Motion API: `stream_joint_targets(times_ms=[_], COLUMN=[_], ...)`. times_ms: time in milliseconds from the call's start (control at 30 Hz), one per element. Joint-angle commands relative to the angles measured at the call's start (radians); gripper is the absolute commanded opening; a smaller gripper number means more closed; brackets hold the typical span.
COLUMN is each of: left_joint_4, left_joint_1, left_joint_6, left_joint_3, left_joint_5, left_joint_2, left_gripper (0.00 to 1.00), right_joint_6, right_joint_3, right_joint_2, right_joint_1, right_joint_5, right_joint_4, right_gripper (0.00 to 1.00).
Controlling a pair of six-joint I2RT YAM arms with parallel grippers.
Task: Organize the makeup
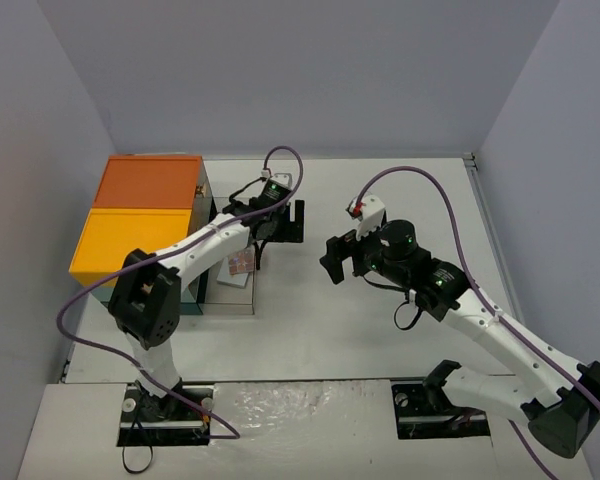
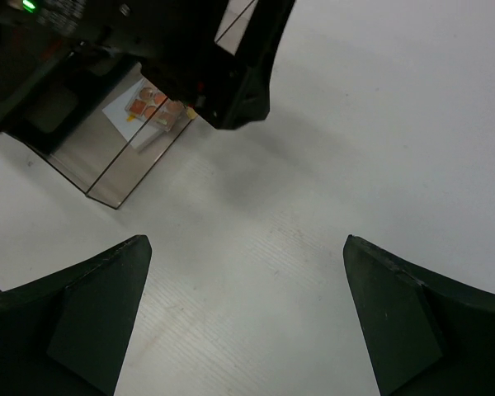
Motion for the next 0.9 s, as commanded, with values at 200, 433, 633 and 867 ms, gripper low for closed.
stream_joint_targets(times_ms=[200, 433, 633, 867], left_joint_4=[-0.155, -0.192, -0.189, -0.182], left_joint_1=[0.034, 0.131, 0.216, 0.222], left_joint_6=[0.005, 0.019, 0.056, 0.085], left_joint_3=[0.095, 0.029, -0.017, -0.001], left_joint_5=[-0.194, -0.242, -0.253, -0.234], left_joint_2=[0.09, 0.042, 0.013, 0.005], left_gripper=[0.87, 0.88, 0.88, 0.88], right_joint_6=[0.033, 0.022, 0.018, 0.019], right_joint_3=[-0.024, -0.008, 0.005, 0.014], right_joint_2=[-0.074, -0.045, -0.018, -0.019], right_joint_1=[-0.008, -0.011, -0.011, -0.011], right_joint_5=[0.061, 0.058, 0.042, 0.037], right_joint_4=[0.021, 0.021, 0.023, 0.022], right_gripper=[1.0, 1.0, 1.0, 1.0])
